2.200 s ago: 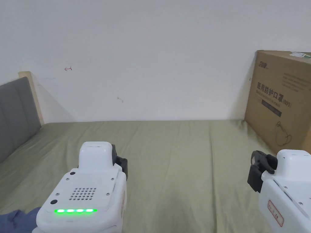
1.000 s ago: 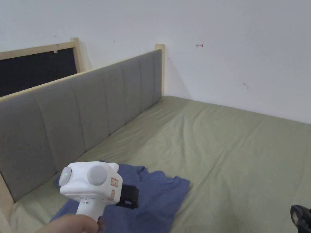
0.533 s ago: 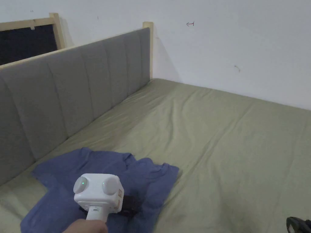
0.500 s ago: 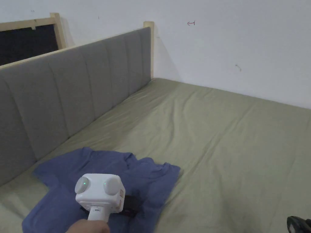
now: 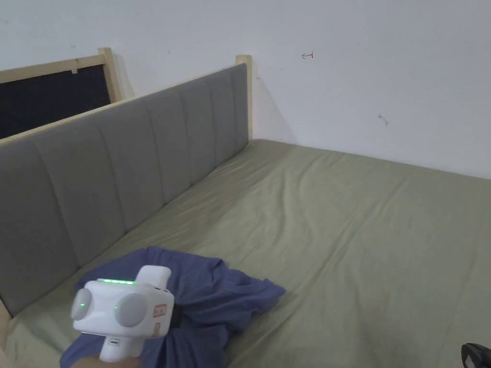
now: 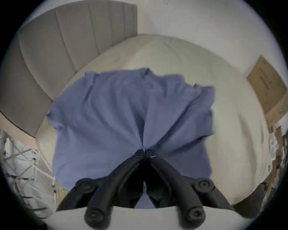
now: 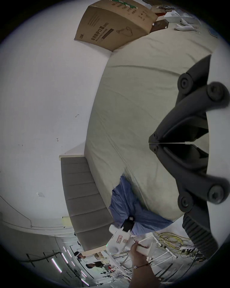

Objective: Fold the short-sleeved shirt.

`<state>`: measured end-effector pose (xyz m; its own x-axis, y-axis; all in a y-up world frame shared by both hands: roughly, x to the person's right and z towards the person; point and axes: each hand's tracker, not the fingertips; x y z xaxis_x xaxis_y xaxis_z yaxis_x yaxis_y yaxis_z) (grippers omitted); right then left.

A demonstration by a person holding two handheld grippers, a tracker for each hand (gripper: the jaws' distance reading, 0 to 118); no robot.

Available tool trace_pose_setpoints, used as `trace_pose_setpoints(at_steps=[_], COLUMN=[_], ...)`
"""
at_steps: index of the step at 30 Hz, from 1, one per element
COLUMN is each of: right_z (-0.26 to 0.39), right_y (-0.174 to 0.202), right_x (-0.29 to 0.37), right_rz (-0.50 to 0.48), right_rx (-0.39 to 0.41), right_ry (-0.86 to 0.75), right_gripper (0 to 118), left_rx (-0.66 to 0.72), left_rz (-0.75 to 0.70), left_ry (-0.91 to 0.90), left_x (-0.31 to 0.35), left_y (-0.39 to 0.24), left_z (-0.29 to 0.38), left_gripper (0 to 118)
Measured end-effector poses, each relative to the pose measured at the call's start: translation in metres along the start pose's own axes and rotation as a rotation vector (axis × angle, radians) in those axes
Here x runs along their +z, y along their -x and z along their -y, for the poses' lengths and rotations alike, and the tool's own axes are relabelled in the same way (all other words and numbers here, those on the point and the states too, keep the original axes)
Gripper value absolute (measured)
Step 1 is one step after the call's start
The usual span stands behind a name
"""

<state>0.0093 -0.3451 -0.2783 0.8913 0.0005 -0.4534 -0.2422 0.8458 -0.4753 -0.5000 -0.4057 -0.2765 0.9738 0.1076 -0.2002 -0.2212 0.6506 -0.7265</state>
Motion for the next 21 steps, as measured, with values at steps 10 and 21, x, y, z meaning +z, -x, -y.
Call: trace_pose_setpoints(at_steps=[10, 21], right_z=[-0.009, -0.025], right_y=[-0.023, -0.065], right_x=[0.024, 0.099], right_rz=[0.045, 0.153], right_rx=[-0.045, -0.132], right_ry=[-0.065, -0.260], right_gripper=[0, 0], left_rx=[-0.066, -0.148], left_rz=[0.005, 0.456], left_ry=[-0.394, -0.575], left_x=[0.149, 0.238], left_y=[-0.021, -0.202], left_z=[-0.053, -0.119], left_gripper=[0, 0])
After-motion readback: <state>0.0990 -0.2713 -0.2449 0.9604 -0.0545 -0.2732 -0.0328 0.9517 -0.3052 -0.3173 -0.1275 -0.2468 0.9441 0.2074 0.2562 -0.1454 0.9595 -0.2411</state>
